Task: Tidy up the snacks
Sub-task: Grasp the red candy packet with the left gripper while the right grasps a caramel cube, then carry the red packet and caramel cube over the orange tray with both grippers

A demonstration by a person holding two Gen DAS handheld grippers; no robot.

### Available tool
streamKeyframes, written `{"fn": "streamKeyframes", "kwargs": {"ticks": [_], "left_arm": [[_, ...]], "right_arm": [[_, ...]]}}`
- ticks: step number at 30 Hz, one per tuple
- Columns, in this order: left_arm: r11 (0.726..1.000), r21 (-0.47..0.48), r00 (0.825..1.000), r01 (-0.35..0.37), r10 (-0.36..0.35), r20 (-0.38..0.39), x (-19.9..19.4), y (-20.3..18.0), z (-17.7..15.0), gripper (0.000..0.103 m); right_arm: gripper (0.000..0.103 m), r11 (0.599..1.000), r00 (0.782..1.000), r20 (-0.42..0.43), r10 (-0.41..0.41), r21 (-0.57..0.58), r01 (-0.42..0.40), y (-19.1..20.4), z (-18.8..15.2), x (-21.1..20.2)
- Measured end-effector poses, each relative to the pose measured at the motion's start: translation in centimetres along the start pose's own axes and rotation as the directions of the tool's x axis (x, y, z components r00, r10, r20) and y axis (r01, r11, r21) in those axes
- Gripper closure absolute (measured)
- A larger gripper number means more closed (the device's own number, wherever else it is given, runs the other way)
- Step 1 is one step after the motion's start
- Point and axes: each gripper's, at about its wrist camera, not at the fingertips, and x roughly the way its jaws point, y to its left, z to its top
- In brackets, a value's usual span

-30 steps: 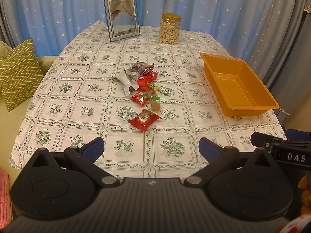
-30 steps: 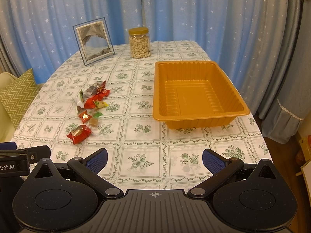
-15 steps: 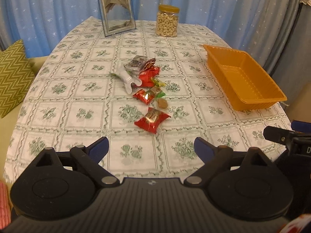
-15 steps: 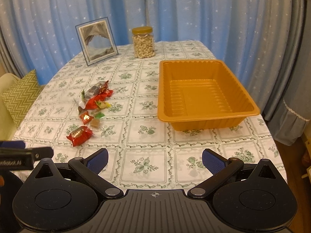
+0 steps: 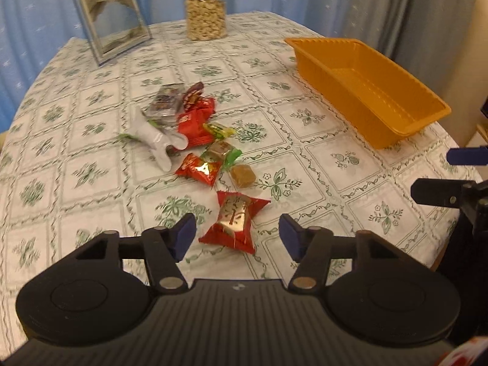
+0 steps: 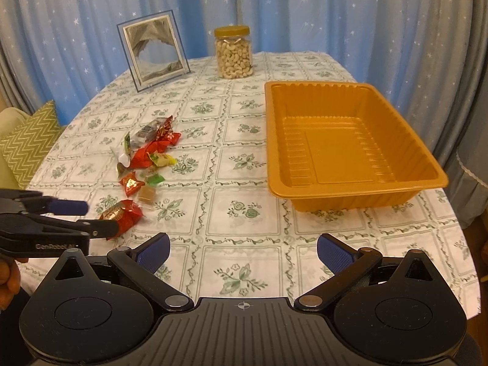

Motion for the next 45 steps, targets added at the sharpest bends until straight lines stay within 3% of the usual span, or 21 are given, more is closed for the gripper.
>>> {"fn": "streamKeyframes", "kwargs": {"ticks": [6,9,16,19,22,26,34,36,37,45], "left_arm": [[0.998,0.064,0.999,0.019,-0.017,-0.04,2.3,0.5,0.5,0.062],[0.997,0.082,0.998,0.015,-0.011,-0.054,2.8,0.8,0.3,0.074],[1.0,-0.014,0.999,-0.028,0.027,-0.034,0.8,3.1,-0.1,0.078],[0.994,-0.092,0.998,-0.061,0.061,-0.011,-0.6,4.7,-0.1,0.078],[0.983,-0.162,0.996,-0.085,0.087,0.003,-1.7,6.1,-0.3,0.078],[0.968,-0.227,0.994,-0.106,0.113,0.015,-2.7,7.7,-0.6,0.078],[0.96,-0.258,0.993,-0.105,0.115,0.023,-3.6,8.4,-1.2,0.078],[0.959,-0.264,0.993,-0.101,0.112,0.026,-3.7,8.4,-1.2,0.078],[0.959,-0.265,0.993,-0.099,0.111,0.027,-3.8,8.4,-1.2,0.078],[0.965,-0.25,0.995,-0.078,0.092,0.045,-4.3,6.4,-0.3,0.078]], "right_arm": [[0.001,1.0,1.0,-0.025,0.013,-0.005,-0.013,0.7,0.3,2.2],[0.001,1.0,0.999,-0.031,0.023,-0.011,-0.023,1.2,0.5,3.1],[0.001,0.997,0.997,-0.016,0.074,-0.023,-0.074,3.2,1.1,5.4],[0.015,0.993,0.993,-0.018,0.113,-0.021,-0.114,4.6,1.4,6.7],[0.02,0.989,0.989,-0.017,0.144,-0.025,-0.145,6.3,1.8,8.1],[0.037,0.986,0.987,-0.014,0.162,-0.044,-0.162,8.7,2.2,10.2],[0.059,0.986,0.995,-0.023,0.096,-0.134,-0.098,11.8,2.4,13.2],[0.068,0.986,0.997,-0.022,0.078,-0.146,-0.081,11.9,2.2,13.4],[0.082,0.985,0.997,-0.017,0.076,-0.156,-0.078,12.0,2.1,13.3],[0.082,0.994,0.999,0.028,0.046,-0.105,-0.043,9.3,2.3,9.9]]}}
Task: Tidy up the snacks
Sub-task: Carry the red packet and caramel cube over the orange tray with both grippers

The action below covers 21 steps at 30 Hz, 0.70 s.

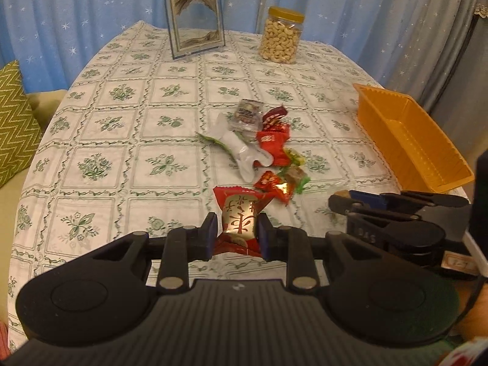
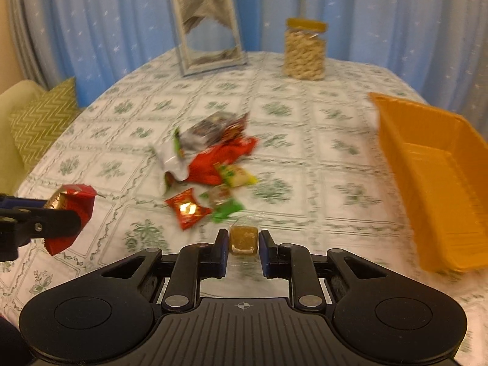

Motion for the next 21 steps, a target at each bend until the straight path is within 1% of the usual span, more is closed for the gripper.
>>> {"fn": "streamKeyframes", "kwargs": {"ticks": [5,10,15,21], "left_arm": [[0.999,0.023,0.999,0.044,-0.045,0.018,-0.4,-2.9,1.0,0.078],[0.992,0.066,0.993,0.105,-0.108,0.042,-0.7,-7.2,2.5,0.078],[0.98,0.109,0.983,0.167,-0.174,0.055,-0.3,-12.2,4.1,0.078],[0.966,0.122,0.97,0.228,-0.236,0.052,1.0,-17.2,5.9,0.078]], "right_arm": [[0.082,0.997,0.997,0.054,-0.053,0.057,0.05,-3.4,0.5,-4.0],[0.082,0.985,0.985,0.115,-0.13,0.126,0.115,-8.0,1.4,-8.1],[0.082,0.961,0.97,0.136,-0.2,0.22,0.168,-13.4,2.0,-10.6],[0.082,0.934,0.966,0.118,-0.23,0.306,0.185,-18.8,2.2,-11.7]]}}
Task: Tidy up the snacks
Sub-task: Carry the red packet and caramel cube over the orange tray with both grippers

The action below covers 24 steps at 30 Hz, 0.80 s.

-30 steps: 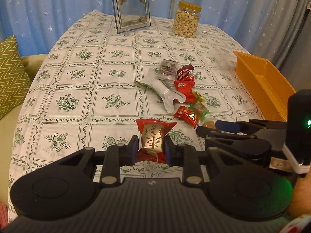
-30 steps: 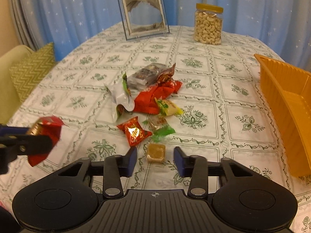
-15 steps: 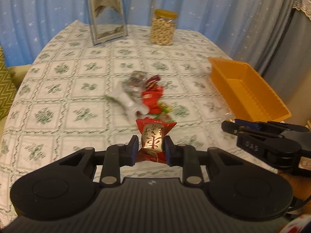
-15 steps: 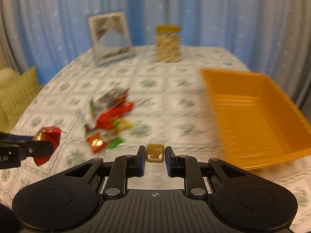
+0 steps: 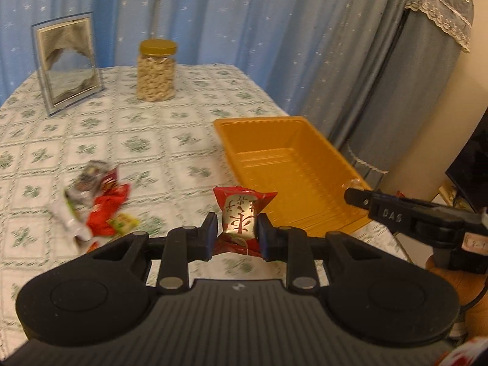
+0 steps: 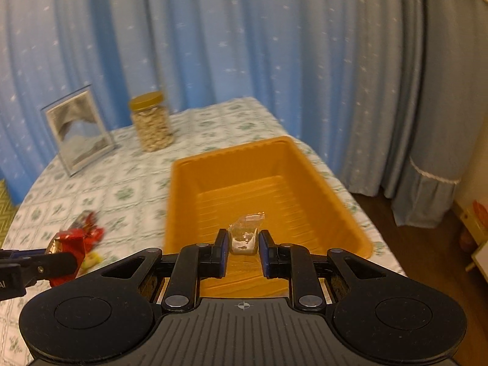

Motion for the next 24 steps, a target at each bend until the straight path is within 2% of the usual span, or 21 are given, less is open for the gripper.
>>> {"fn": "streamKeyframes", "kwargs": {"ticks": [9,22,24], "left_arm": [[0.999,0.036,1.0,0.024,-0.024,-0.014,4.0,-4.1,2.2,0.078],[0.997,0.078,0.999,0.024,-0.021,-0.042,8.1,-6.4,3.0,0.078],[0.996,0.089,0.999,0.009,-0.006,-0.035,8.4,-6.6,3.0,0.072]], "right_arm": [[0.082,1.0,0.999,-0.044,-0.004,0.016,0.005,-3.6,0.7,1.8],[0.082,0.998,0.998,-0.064,-0.013,0.063,0.017,-5.9,1.1,3.3],[0.082,0.997,0.998,-0.066,-0.013,0.074,0.018,-6.1,1.1,3.5]]}}
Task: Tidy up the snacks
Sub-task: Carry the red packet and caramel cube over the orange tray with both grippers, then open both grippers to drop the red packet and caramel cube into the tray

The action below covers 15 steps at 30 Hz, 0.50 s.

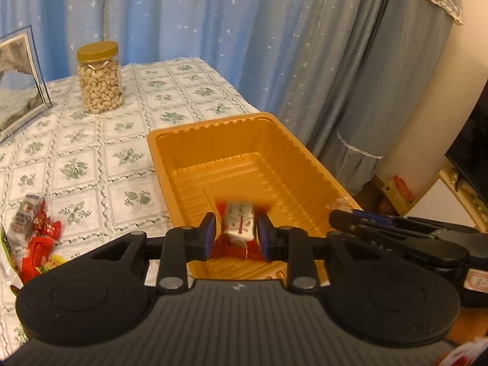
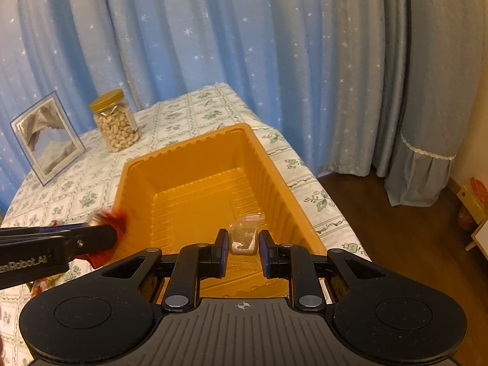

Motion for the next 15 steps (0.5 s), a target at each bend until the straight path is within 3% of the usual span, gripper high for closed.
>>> {"fn": "streamKeyframes", "kwargs": {"ticks": [2,15], "left_arm": [[1.0,-0.001,1.0,-0.004,0.004,0.007,0.0,0.2,-0.1,0.058],[0.993,-0.094,0.997,-0.066,0.071,0.044,-4.5,3.8,-2.0,0.053]], "right_arm": [[0.082,1.0,1.0,-0.003,0.002,0.008,-0.002,-0.1,0.0,0.1],[0.081,0.998,0.998,0.007,0.068,0.009,-0.068,0.9,0.4,-0.2]]}}
